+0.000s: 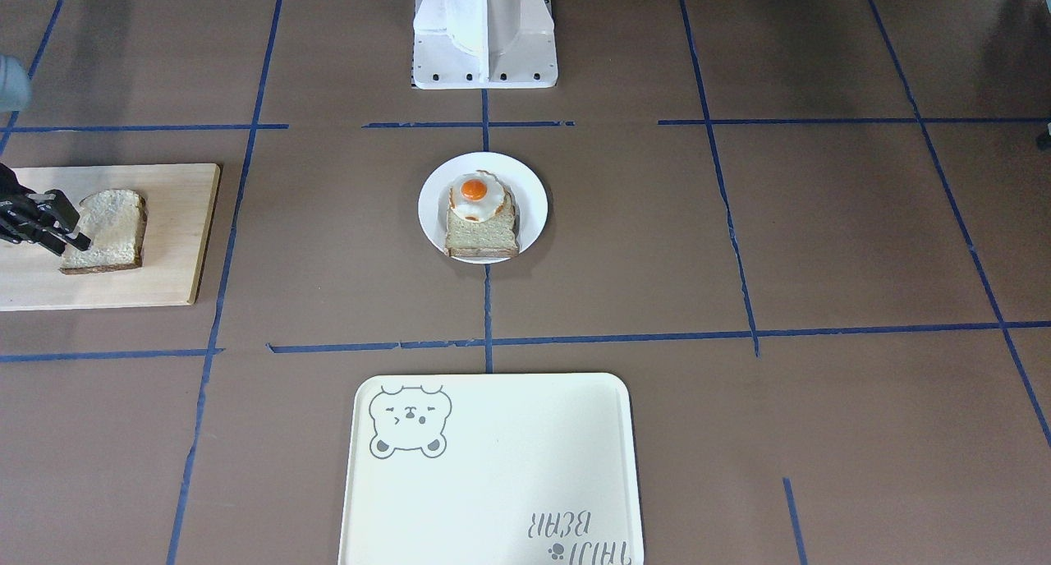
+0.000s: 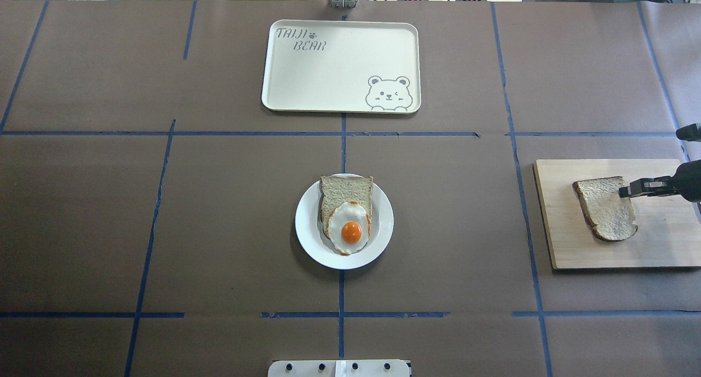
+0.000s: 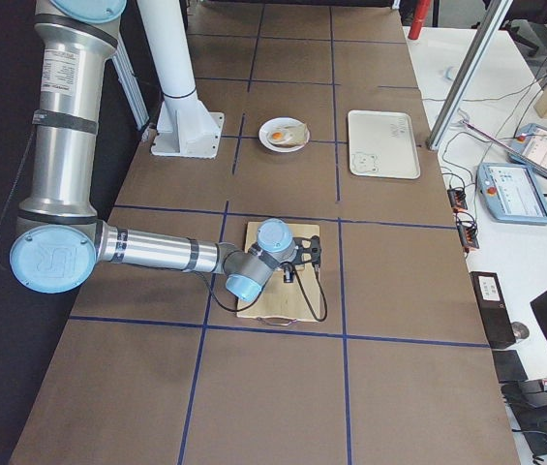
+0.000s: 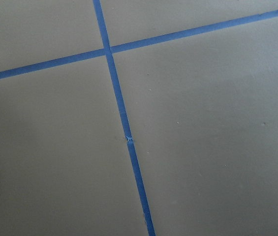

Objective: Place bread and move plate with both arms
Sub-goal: 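Grasp the bread slice on the bamboo board with the right gripper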

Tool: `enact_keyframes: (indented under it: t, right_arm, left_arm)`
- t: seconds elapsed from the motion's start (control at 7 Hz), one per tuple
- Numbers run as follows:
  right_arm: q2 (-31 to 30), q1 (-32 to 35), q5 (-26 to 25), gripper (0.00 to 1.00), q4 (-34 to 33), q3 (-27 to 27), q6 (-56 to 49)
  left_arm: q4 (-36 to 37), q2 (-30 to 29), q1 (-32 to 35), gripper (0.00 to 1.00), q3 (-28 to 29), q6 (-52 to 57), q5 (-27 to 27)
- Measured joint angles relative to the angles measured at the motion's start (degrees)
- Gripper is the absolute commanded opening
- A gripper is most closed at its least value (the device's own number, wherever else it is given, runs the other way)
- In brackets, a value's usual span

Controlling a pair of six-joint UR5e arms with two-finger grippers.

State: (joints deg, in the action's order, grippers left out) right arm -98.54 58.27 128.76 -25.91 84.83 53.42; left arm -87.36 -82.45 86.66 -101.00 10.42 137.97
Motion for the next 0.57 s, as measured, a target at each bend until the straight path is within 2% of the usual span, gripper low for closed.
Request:
enact_keyframes:
  t: [0.57]
  right_arm:
    - [-0.34,0.36,2.25,0.00,-0.06,2.34,0.04]
  left_arm:
    - [0.00,-0.03,0.02,1.00,0.01,0.04,0.02]
